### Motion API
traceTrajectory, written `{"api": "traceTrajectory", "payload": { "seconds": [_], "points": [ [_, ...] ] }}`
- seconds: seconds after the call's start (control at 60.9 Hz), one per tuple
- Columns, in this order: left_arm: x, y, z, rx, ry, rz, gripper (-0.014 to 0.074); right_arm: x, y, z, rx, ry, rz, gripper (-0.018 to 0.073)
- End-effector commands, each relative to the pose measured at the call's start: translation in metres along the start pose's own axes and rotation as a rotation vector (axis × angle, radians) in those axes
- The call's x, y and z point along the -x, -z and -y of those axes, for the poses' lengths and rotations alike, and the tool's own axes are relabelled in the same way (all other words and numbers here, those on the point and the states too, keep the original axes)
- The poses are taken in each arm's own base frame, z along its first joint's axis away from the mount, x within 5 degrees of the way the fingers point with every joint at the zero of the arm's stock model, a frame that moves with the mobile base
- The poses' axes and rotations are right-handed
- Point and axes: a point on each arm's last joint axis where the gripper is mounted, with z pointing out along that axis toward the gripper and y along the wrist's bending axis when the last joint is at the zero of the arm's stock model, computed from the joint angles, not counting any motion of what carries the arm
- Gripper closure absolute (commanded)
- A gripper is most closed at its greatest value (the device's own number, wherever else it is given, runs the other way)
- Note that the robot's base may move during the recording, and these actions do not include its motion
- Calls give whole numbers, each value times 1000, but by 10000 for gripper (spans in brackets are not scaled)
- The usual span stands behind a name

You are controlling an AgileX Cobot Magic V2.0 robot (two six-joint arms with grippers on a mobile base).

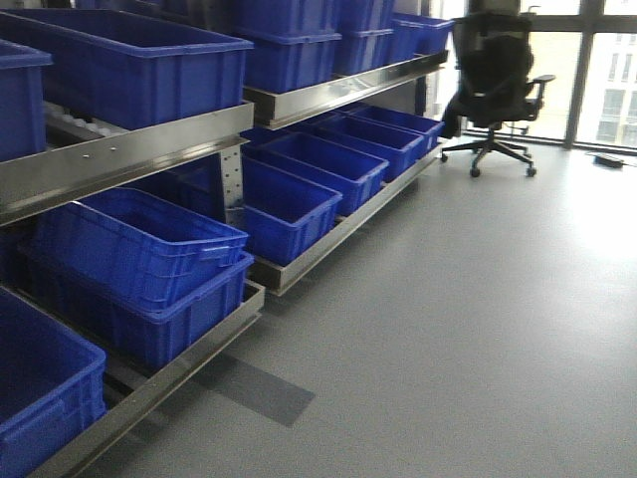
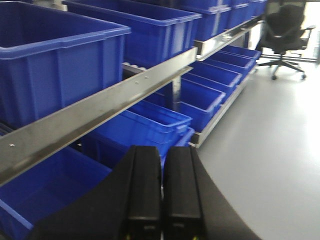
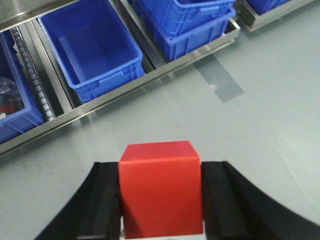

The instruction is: Pick red cube and place on left shelf

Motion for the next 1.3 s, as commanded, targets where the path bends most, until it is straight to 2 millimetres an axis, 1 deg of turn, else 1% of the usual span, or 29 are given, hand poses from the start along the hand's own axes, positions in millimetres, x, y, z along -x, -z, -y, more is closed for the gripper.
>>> {"api": "traceTrajectory", "payload": {
  "seconds": [0.0, 1.281],
  "points": [
    [0, 0, 0, -1, 3, 77, 495, 18, 15, -2, 13, 9, 130, 504],
    [0, 0, 0, -1, 3, 77, 495, 18, 15, -2, 13, 9, 130, 504]
  ]
}}
